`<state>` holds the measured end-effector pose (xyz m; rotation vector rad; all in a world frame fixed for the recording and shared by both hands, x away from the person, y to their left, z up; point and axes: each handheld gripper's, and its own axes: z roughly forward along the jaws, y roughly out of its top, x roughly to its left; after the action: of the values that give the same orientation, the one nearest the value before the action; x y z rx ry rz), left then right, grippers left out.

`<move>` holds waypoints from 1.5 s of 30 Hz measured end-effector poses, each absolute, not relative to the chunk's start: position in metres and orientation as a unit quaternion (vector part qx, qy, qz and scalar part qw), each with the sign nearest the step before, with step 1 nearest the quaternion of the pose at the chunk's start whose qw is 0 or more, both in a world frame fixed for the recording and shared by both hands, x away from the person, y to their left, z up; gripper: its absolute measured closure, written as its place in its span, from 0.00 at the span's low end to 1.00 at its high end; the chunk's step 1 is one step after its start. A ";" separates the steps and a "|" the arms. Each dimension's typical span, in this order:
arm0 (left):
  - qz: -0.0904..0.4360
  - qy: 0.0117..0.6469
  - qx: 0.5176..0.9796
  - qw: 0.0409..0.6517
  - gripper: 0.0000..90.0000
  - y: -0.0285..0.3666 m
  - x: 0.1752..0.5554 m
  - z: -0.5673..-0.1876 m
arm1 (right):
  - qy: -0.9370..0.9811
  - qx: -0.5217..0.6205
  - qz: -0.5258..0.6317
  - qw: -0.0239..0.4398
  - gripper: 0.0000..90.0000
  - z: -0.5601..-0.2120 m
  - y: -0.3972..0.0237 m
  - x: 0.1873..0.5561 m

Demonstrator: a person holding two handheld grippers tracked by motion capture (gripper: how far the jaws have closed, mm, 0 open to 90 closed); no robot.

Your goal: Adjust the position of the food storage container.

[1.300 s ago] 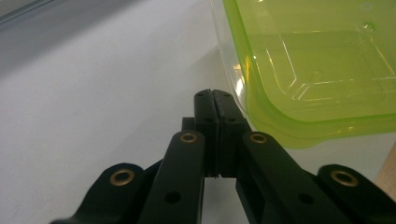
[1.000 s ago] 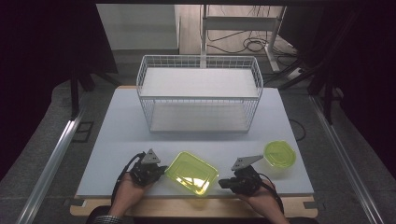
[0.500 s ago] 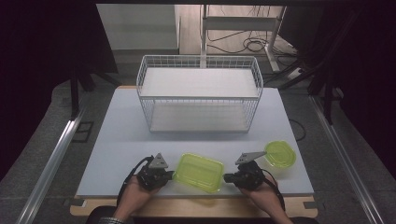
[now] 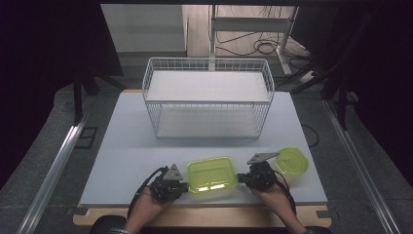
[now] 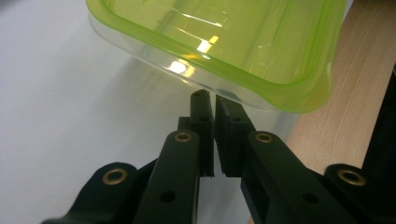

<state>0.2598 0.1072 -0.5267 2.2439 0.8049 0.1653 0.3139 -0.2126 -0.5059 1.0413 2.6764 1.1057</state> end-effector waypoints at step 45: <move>0.171 0.363 0.838 0.369 0.00 0.139 0.241 -0.519 | 0.838 0.338 0.414 0.113 0.15 -0.489 -0.242 0.300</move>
<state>0.2410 0.1386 -0.5188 2.1511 0.9317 0.4383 0.3003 -0.2422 -0.4890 0.9928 2.4578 1.2151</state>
